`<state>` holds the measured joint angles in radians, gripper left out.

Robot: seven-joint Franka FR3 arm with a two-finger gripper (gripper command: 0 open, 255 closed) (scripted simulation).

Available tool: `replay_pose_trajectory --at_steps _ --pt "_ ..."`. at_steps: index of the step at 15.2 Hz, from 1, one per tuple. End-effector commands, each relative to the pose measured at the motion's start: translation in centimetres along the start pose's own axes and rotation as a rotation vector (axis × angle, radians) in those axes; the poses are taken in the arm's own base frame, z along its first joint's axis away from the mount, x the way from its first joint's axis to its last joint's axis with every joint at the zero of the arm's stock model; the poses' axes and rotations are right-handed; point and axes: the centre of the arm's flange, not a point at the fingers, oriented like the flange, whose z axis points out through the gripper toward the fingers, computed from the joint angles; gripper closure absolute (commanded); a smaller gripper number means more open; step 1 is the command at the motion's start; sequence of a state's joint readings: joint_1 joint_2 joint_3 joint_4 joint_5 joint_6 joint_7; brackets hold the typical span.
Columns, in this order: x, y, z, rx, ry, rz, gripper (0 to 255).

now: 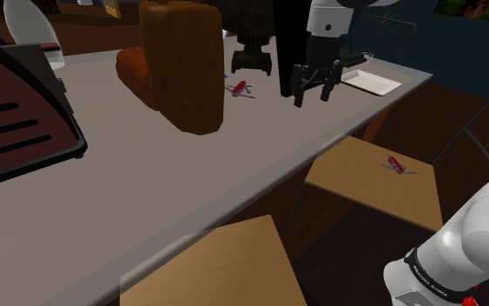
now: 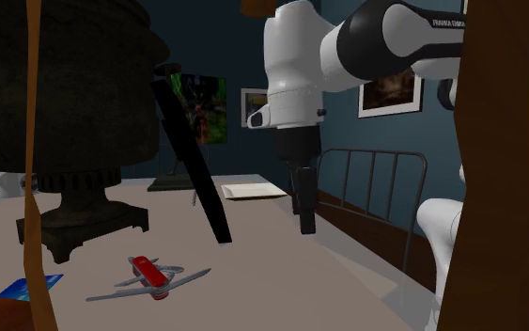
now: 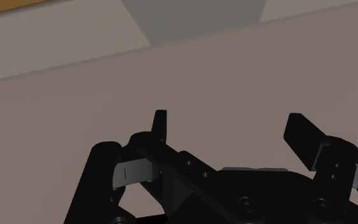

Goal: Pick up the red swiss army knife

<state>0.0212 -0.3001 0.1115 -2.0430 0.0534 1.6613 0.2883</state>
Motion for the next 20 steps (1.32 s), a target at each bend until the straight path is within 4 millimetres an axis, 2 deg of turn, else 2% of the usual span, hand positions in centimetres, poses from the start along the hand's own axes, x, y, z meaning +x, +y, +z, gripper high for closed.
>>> replay_pose_trajectory --at_steps 1,15,16,20 --pt "2.0 -1.3 -0.2 -0.001 0.011 0.001 0" --pt "16.6 -10.9 -2.4 -0.011 0.082 0.004 0" --pt "16.9 -11.1 -2.4 -0.011 0.084 0.004 0" --pt "17.1 -11.1 -0.3 -0.011 0.084 0.004 0"
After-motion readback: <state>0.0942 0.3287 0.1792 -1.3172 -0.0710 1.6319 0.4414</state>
